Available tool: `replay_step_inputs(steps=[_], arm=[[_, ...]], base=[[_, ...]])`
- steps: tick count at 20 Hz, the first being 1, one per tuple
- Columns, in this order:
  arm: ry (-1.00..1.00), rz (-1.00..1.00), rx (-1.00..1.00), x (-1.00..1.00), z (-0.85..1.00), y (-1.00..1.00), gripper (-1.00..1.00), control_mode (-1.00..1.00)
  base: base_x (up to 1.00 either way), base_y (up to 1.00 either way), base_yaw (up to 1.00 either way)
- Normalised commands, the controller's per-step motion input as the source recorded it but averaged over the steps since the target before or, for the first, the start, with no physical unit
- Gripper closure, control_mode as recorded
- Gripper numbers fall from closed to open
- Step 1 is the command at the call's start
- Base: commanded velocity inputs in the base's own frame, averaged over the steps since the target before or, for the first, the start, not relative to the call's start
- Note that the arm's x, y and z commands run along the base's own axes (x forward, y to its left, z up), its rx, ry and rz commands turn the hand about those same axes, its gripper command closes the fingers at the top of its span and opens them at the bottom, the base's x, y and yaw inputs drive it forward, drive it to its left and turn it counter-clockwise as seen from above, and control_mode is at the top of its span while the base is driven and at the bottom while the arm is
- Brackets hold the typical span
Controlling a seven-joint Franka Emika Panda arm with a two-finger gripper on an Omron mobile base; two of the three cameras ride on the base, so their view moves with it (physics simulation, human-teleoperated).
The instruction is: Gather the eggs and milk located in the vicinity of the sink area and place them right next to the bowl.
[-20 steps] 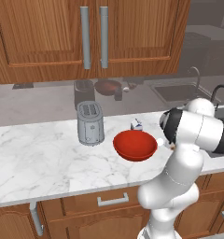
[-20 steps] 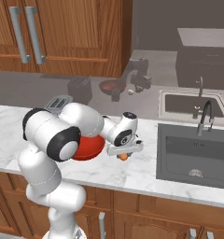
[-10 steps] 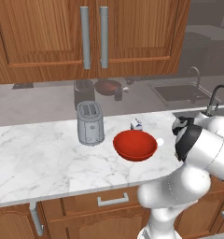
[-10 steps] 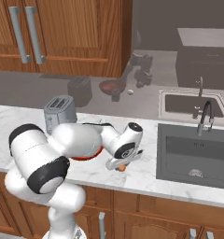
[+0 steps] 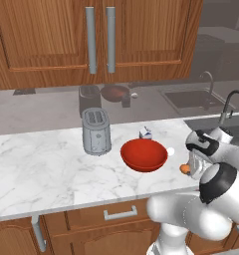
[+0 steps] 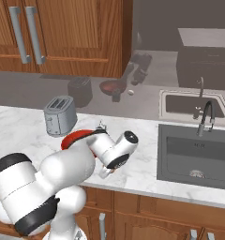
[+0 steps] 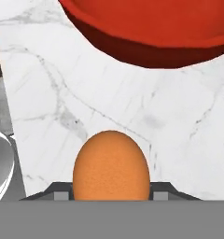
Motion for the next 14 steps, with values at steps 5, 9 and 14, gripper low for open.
replay_step_inputs(steps=[5, 9, 14], arm=[[-0.06, 0.26, 0.31, 0.16, 0.15, 0.04, 1.0, -1.0], [0.02, 0.0, 0.21, 0.42, 0.02, -0.29, 1.0, -1.0], [0.08, 0.0, 0.15, 0.39, 0.1, -0.1, 1.0, -1.0]], base=[[0.0, 0.0, 0.0], [0.0, 0.0, 0.0], [0.0, 0.0, 0.0]])
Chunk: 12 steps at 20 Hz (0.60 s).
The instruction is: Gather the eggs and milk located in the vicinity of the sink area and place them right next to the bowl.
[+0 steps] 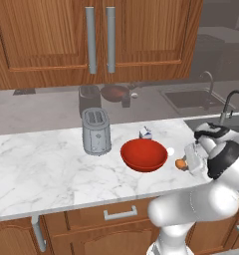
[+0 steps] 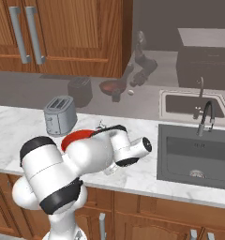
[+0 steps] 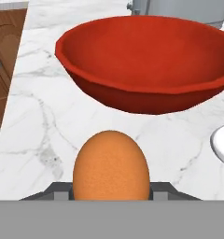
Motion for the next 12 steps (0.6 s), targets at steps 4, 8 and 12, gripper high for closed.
replay_step_inputs(steps=[4, 8, 12], arm=[[0.07, -0.05, 0.09, 0.15, 0.11, 0.03, 1.0, -1.0], [0.0, -0.01, 0.0, 0.01, 0.0, 0.07, 1.0, -1.0], [0.0, 0.0, 0.0, 0.0, -0.04, 0.07, 1.0, -1.0]], base=[[0.0, 0.0, 0.0], [0.0, 0.0, 0.0], [0.0, 0.0, 0.0]])
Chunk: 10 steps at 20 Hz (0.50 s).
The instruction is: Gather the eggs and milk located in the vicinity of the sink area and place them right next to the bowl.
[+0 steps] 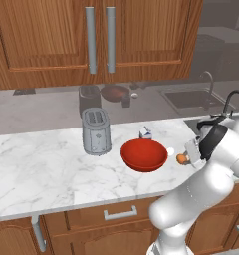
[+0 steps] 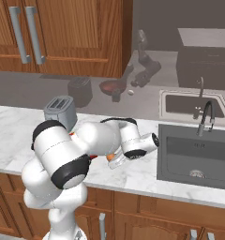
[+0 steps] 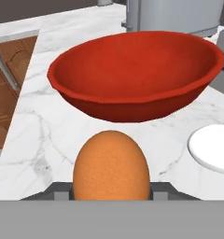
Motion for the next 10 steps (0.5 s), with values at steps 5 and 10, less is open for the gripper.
replay_step_inputs(steps=[5, 10], arm=[[0.0, 0.0, 0.0, 0.0, -0.02, 0.16, 1.0, -1.0], [0.0, -0.03, 0.0, 0.0, -0.05, 0.33, 1.0, -1.0]], base=[[0.0, 0.0, 0.0], [0.0, 0.0, 0.0]])
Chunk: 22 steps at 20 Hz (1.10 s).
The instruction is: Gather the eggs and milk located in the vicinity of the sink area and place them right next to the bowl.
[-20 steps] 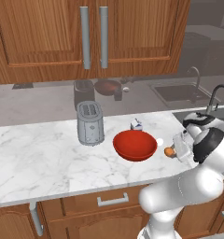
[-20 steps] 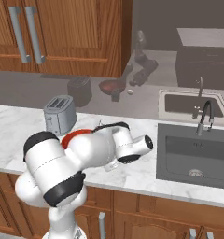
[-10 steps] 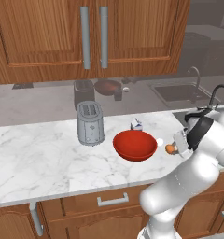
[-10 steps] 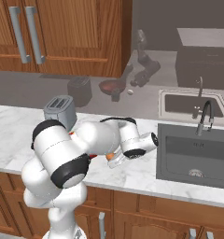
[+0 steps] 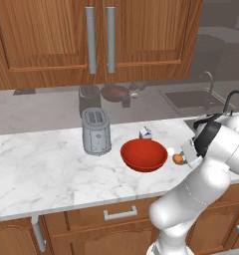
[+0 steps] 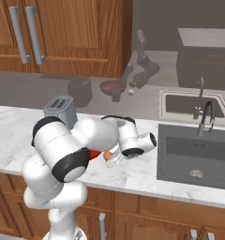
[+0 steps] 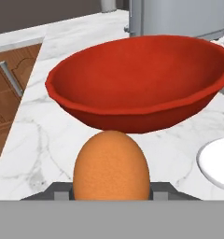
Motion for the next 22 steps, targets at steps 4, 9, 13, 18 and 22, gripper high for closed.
replay_step_inputs(steps=[4, 9, 13, 18, 22], arm=[[0.0, -0.01, 0.0, -0.01, -0.14, 0.28, 1.0, -1.0], [0.0, 0.0, 0.0, -0.01, -0.06, 0.2, 1.0, -1.0], [-0.02, 0.0, 0.0, 0.0, -0.06, 0.0, 1.0, -1.0], [0.0, 0.0, 0.0, 0.0, -0.05, 0.0, 1.0, -1.0], [0.0, 0.0, 0.0, 0.0, -0.05, 0.0, -1.0, -1.0]], base=[[0.0, 0.0, 0.0], [0.0, 0.0, 0.0], [0.0, 0.0, 0.0], [0.0, 0.0, 0.0], [0.0, 0.0, 0.0]])
